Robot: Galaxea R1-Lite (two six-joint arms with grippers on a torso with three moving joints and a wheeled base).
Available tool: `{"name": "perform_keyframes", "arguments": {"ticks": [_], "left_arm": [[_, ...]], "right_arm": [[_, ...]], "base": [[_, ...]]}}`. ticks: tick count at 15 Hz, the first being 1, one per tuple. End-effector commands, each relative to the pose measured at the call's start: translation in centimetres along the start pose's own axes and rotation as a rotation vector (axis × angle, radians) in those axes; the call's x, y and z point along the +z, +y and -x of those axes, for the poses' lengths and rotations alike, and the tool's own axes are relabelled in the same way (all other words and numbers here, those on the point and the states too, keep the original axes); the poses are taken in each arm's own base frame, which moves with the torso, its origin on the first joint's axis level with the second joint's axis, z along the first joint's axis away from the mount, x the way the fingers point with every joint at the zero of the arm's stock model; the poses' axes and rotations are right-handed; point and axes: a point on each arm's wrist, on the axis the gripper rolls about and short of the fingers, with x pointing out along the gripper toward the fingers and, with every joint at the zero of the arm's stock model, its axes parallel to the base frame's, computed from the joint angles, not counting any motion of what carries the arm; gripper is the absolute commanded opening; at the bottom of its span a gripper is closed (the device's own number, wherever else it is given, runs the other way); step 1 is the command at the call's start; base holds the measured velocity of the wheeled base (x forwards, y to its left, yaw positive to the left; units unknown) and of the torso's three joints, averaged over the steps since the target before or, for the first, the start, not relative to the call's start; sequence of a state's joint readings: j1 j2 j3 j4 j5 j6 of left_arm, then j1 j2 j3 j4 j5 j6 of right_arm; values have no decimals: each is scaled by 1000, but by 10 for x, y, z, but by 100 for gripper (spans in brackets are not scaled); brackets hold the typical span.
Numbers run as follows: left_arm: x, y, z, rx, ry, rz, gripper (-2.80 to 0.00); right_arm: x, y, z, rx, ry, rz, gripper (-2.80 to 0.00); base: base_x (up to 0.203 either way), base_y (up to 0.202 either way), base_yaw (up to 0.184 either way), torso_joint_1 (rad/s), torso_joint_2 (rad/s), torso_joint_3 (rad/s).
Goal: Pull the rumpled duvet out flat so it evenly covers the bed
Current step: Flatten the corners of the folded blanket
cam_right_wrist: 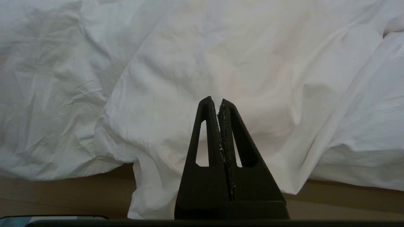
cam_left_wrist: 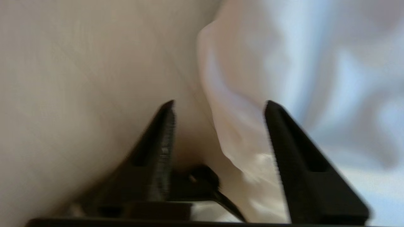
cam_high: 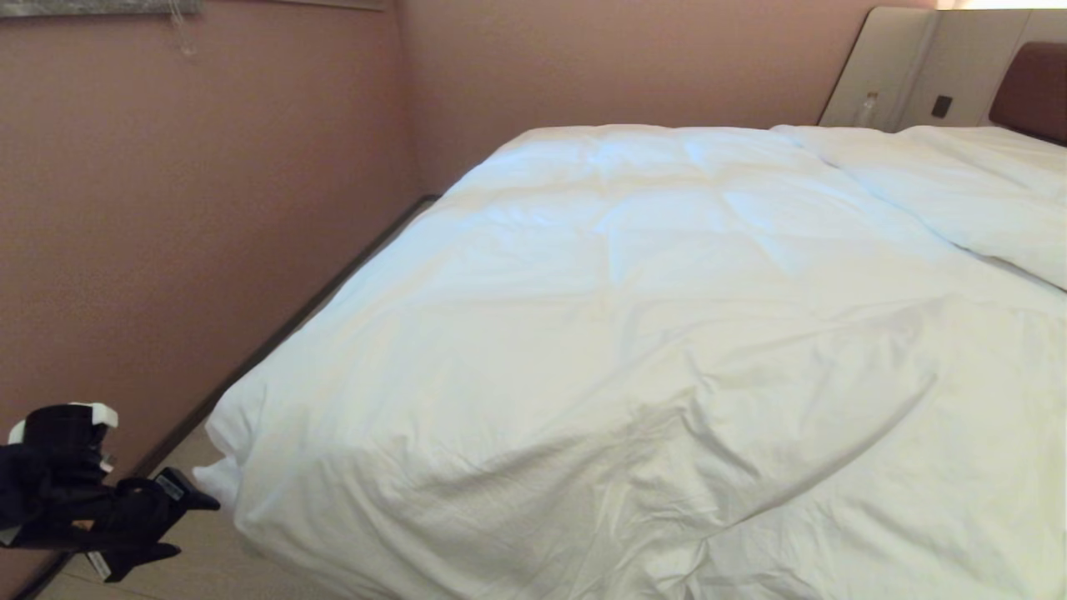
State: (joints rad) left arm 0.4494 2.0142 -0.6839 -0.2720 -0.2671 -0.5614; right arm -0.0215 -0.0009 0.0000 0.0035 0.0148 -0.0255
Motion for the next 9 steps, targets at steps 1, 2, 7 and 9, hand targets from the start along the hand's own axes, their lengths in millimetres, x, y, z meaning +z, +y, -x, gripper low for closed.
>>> {"name": "perform_keyframes", "arguments": {"ticks": [1,2,7,9], "left_arm": [[-5,3,4,-27,-35,-73,0],[-10,7,2,-45,-65,-128,0],[-43,49,-15,-146,-219,-516,0],[-56,69,-30,-171,-225,-636,0]], "right_arm": [[0,0,0,1,0,1,-280],[0,0,0,1,0,1,-280],[0,0,0,1,0,1,-280],[0,0,0,1,0,1,-280]], "base": [[0,0,0,0,0,0],[0,0,0,0,0,0],[0,0,0,0,0,0],[0,0,0,0,0,0]]}}
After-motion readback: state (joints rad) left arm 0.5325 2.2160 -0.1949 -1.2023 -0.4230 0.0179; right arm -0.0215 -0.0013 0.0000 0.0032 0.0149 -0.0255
